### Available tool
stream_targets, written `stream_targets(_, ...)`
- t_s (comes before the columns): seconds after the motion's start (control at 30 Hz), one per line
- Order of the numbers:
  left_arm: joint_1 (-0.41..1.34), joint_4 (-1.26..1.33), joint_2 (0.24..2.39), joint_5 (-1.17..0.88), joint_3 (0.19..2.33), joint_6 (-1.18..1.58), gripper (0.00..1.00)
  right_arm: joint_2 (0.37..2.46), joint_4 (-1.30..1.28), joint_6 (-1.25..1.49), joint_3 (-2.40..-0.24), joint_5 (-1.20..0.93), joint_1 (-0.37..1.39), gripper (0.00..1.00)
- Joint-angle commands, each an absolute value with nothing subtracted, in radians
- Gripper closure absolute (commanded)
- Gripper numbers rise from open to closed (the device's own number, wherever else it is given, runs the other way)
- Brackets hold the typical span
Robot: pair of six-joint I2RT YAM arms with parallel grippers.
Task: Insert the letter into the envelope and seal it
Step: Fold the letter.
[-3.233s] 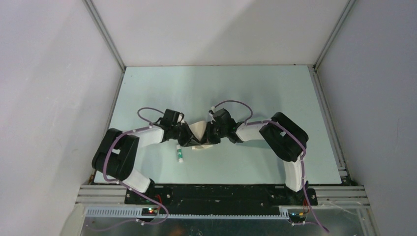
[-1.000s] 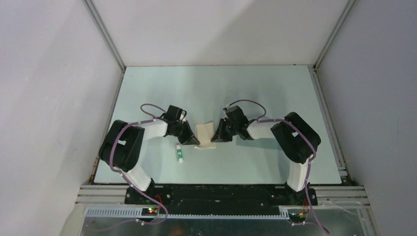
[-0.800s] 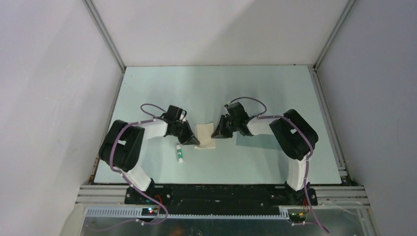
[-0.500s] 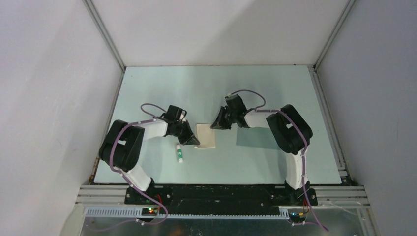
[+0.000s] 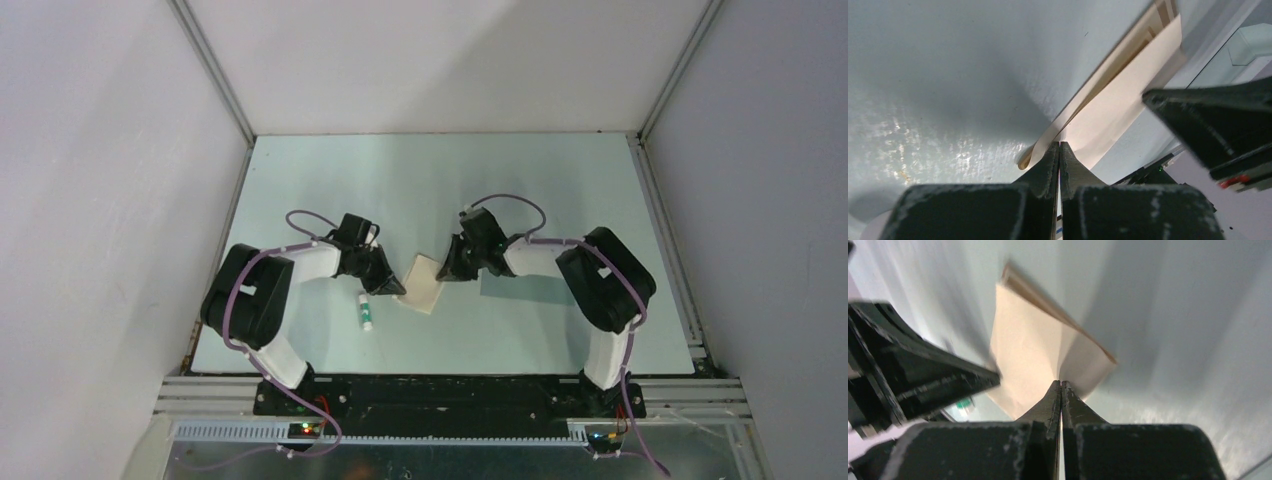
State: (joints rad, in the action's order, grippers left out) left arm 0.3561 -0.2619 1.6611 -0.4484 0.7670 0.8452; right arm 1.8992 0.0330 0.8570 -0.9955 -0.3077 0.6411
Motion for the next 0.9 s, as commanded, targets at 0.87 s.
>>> stream_targets(0.87, 0.356, -0.358, 1.664, -0.371, 0.800, 0.792, 0.98, 1.774, -0.080, 0.734, -0.901, -0.310, 0.790, 1.00)
